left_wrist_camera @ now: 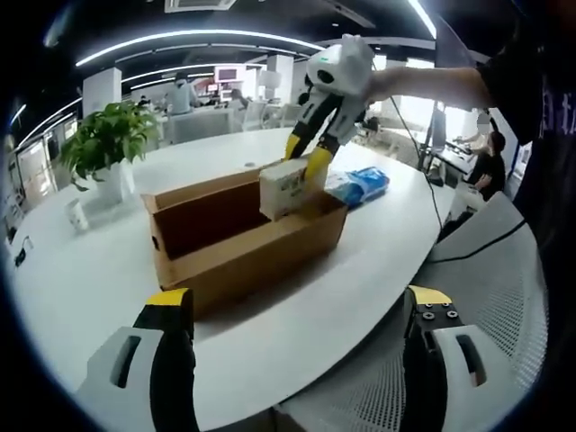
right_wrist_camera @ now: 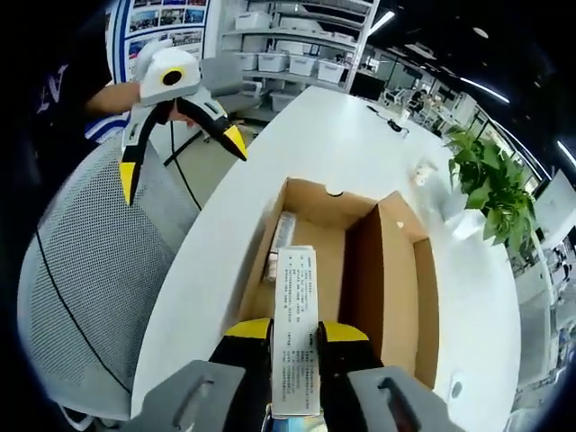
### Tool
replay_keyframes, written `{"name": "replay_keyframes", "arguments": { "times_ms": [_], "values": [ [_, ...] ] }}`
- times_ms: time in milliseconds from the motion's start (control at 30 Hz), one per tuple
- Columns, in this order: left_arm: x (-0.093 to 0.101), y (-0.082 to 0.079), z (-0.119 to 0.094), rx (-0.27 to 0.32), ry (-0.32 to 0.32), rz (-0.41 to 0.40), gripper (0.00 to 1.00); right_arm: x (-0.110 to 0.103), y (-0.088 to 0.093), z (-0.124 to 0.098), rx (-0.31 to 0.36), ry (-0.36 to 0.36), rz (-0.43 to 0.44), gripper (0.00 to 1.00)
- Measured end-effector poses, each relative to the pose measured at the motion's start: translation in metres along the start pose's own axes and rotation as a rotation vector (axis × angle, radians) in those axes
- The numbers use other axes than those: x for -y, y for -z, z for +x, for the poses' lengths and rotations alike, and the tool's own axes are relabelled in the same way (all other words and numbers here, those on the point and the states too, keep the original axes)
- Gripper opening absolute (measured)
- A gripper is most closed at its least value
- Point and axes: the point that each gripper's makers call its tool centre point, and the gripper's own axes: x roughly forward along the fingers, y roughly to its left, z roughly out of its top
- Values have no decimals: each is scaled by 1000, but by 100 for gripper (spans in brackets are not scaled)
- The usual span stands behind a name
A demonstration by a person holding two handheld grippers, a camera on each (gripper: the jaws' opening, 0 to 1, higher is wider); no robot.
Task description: Operate the shoe box by opening the lid, removing the specified soft item, and placing it in the target area until the item is outside and the box remains undamaged.
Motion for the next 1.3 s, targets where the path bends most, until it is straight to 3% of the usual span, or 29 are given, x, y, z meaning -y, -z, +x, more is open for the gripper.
{"name": "replay_keyframes", "arguments": {
  "times_ms": [400, 1300],
  "values": [
    [0, -4, 1, 6, 3, 4, 97, 8, -1, -30, -4, 16, -22, 15],
    [6, -8, 7, -2, 34, 23, 97, 28, 40, -96, -59, 97, -12, 15]
  ]
}}
